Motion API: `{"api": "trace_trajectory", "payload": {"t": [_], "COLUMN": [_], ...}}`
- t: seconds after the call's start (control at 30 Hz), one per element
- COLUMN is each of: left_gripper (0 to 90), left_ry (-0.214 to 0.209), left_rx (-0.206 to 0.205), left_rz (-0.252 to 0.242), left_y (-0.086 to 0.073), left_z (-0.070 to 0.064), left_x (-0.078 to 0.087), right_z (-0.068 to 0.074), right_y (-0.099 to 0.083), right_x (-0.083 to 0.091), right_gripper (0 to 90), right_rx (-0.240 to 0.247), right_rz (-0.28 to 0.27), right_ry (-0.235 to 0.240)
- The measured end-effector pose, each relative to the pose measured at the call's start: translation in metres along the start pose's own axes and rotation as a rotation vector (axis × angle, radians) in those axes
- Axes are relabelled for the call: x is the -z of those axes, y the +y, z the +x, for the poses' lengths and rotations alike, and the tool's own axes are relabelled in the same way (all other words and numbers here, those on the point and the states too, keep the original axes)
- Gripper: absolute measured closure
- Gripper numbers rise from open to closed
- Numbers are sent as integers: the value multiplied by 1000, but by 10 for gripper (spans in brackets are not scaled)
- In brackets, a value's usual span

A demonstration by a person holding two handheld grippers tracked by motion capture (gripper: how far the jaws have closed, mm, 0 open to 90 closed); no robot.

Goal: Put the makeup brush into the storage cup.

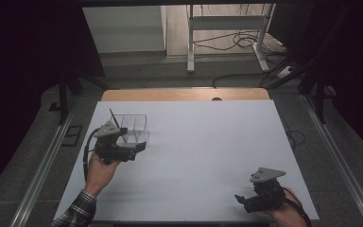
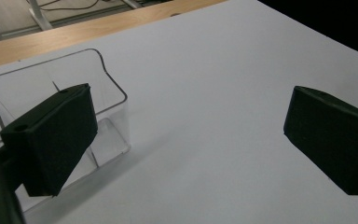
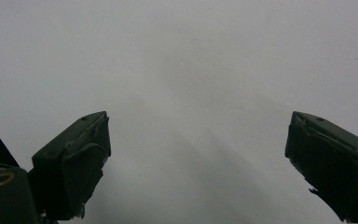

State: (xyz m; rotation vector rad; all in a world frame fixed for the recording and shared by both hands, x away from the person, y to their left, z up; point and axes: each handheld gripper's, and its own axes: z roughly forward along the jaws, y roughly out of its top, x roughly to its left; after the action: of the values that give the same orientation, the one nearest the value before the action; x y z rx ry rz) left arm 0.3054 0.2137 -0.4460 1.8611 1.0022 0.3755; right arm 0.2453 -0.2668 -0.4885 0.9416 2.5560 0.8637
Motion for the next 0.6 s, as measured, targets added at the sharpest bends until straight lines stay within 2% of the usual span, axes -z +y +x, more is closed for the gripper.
{"api": "trace_trajectory", "payload": {"t": [0.6], "left_gripper": [12], "left_ry": [-2], "left_rx": [-47], "left_rz": [33], "left_y": [-11], "left_z": [-17], "left_x": [0], "right_z": [0], "right_y": [0], "right_x": [0], "right_gripper": [68], "right_rx": [2], "right_rz": [-2], "right_ry": [3]}}
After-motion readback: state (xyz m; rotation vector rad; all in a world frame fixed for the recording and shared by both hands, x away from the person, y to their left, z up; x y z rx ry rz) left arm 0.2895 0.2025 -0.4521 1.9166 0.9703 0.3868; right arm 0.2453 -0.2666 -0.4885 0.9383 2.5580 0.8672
